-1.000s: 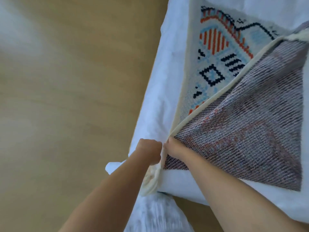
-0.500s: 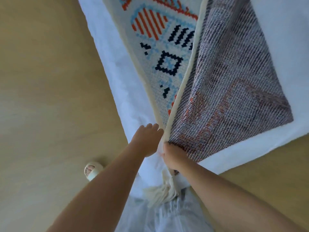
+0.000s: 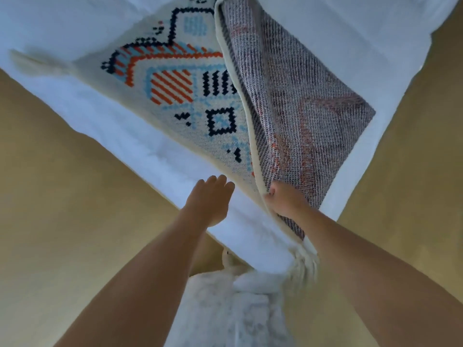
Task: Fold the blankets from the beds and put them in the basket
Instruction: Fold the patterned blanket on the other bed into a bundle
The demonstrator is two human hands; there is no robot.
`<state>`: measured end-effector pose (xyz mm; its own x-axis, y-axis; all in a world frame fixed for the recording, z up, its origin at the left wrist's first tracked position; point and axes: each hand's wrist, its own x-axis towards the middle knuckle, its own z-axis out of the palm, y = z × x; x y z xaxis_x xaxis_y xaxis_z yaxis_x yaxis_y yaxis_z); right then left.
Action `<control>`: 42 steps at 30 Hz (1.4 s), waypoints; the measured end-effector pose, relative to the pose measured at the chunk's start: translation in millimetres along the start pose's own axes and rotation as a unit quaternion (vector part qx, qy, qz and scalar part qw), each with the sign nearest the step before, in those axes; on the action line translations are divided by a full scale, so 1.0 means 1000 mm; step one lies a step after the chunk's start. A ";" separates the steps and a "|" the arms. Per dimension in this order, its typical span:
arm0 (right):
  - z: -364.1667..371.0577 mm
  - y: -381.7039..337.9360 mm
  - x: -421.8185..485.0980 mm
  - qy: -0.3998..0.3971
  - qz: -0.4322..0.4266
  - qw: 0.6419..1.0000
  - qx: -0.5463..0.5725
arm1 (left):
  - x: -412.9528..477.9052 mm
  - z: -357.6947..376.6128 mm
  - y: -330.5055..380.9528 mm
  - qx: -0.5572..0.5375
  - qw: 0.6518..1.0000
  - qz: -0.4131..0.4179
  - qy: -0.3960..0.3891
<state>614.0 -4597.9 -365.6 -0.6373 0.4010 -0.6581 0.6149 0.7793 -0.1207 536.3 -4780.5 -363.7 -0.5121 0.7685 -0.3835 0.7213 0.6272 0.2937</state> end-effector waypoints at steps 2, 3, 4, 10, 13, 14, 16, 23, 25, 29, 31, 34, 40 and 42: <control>-0.005 -0.013 0.004 0.025 0.002 1.000 0.016 | -0.001 -0.008 -0.008 0.008 1.000 0.009 -0.005; -0.007 -0.020 0.006 0.038 0.005 0.999 0.022 | 0.000 -0.012 -0.012 0.015 1.000 0.011 -0.011; -0.008 -0.027 0.009 0.048 0.007 0.998 0.028 | 0.000 -0.016 -0.017 0.015 1.000 0.009 -0.016; -0.027 -0.069 0.028 0.091 -0.009 0.991 0.101 | 0.005 -0.049 -0.050 0.009 1.000 -0.008 -0.027; -0.041 -0.093 0.044 0.107 -0.030 0.986 0.122 | 0.017 -0.074 -0.072 0.018 0.999 -0.015 -0.032; -0.046 -0.100 0.052 0.112 -0.038 0.984 0.130 | 0.025 -0.083 -0.080 0.023 0.999 -0.016 -0.031; -0.059 -0.115 0.074 0.120 -0.045 0.982 0.138 | 0.045 -0.102 -0.096 0.037 0.999 -0.013 -0.031; -0.119 -0.160 0.172 0.177 -0.093 0.961 0.193 | 0.148 -0.155 -0.149 0.083 0.994 -0.007 -0.071; -0.136 -0.170 0.201 0.201 -0.099 0.956 0.189 | 0.182 -0.167 -0.160 0.095 0.993 -0.011 -0.072; -0.165 -0.192 0.254 0.229 -0.118 0.952 0.166 | 0.243 -0.186 -0.178 0.127 0.990 0.014 -0.056; -0.173 -0.201 0.275 0.237 -0.112 0.951 0.165 | 0.269 -0.193 -0.186 0.134 0.990 0.018 -0.044; -0.178 -0.208 0.301 0.231 -0.085 0.952 0.180 | 0.302 -0.199 -0.198 0.160 0.987 0.022 -0.022; -0.175 -0.209 0.330 0.296 -0.070 0.934 0.187 | 0.355 -0.213 -0.202 0.200 0.978 0.059 -0.010; -0.174 -0.208 0.335 0.310 -0.066 0.933 0.172 | 0.375 -0.218 -0.199 0.252 0.965 0.065 -0.021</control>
<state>192.2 -4542.1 -431.7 -0.7979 0.5978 -0.0768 0.5574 0.6834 -0.4715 99.3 -4589.3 -374.9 -0.3910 0.8238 -0.4106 0.9186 0.3771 -0.1183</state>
